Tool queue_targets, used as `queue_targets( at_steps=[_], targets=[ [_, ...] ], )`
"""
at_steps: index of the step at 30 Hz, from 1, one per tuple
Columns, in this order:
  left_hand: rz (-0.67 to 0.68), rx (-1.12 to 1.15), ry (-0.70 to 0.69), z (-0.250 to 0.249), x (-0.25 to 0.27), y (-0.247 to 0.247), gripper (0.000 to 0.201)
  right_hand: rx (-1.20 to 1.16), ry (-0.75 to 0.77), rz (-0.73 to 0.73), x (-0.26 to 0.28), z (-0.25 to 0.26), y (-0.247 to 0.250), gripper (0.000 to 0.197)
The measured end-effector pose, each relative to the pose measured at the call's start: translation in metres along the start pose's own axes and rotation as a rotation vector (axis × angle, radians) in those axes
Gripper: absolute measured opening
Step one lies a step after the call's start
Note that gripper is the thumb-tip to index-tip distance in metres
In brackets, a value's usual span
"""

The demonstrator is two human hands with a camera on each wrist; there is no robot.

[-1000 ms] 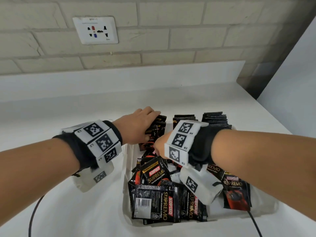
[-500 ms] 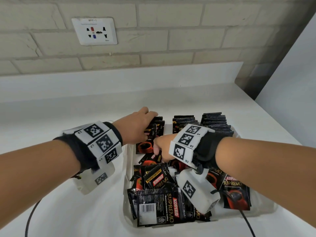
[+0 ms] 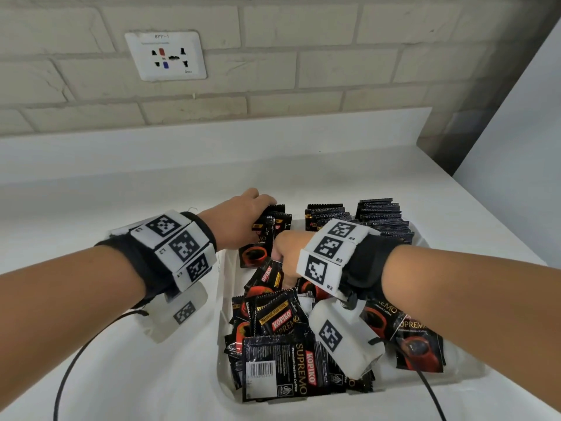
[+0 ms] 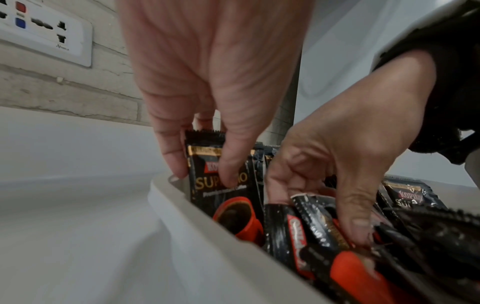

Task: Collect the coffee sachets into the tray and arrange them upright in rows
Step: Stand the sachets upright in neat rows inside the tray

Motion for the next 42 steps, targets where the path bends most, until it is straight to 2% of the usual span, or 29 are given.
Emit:
queue_targets(
  at_steps=[3,6,12,16,19,22,26,28,31,35,38,42],
  targets=[
    [0.011,-0.014,0.005,-0.002,0.000,0.000,0.057,-0.009,0.057,-0.055,-0.003,0.005,0.005,0.032],
    [0.021,-0.024,0.011,-0.003,0.001,0.001,0.058,-0.018,0.082,0.015,-0.007,0.009,-0.002,0.031],
    [0.052,-0.035,0.029,0.000,0.006,-0.004,0.064,0.009,0.203,0.227,0.018,0.018,-0.005,0.069],
    [0.092,-0.068,0.032,-0.002,0.008,-0.008,0.070,0.034,0.267,0.208,0.022,0.022,-0.012,0.083],
    [0.126,-0.147,0.037,-0.002,0.009,-0.009,0.074,0.031,0.266,0.150,0.016,0.025,-0.013,0.080],
    [0.137,-0.205,0.053,-0.002,0.012,-0.006,0.076,-0.019,0.266,0.088,0.011,0.024,-0.004,0.064],
    [0.101,-0.204,0.072,-0.003,0.016,0.003,0.079,-0.037,0.264,-0.019,0.014,0.020,0.009,0.073],
    [0.093,-0.194,0.088,-0.002,0.018,0.007,0.081,-0.034,0.252,-0.014,0.016,0.019,0.009,0.073],
    [0.079,-0.158,0.110,-0.001,0.023,0.011,0.082,-0.047,0.266,0.044,0.020,0.019,0.004,0.060],
    [0.027,-0.090,0.135,-0.002,0.032,0.018,0.081,-0.013,0.258,0.135,0.025,0.017,-0.011,0.069],
    [-0.025,-0.029,0.143,-0.006,0.040,0.025,0.080,0.038,0.250,0.108,0.023,0.020,-0.013,0.068],
    [-0.117,0.054,0.127,-0.011,0.051,0.035,0.079,-0.013,0.263,0.045,0.024,0.020,-0.004,0.066]
  ],
)
Point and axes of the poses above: each hand's wrist, its own x-axis away from the middle knuckle, its own y-axis out of the back of the hand, z = x × y, the point moved 8 cm from there along -x, towards the middle knuckle, and after that the axes turned 4 degrees about -y, right-handed, at the moved point
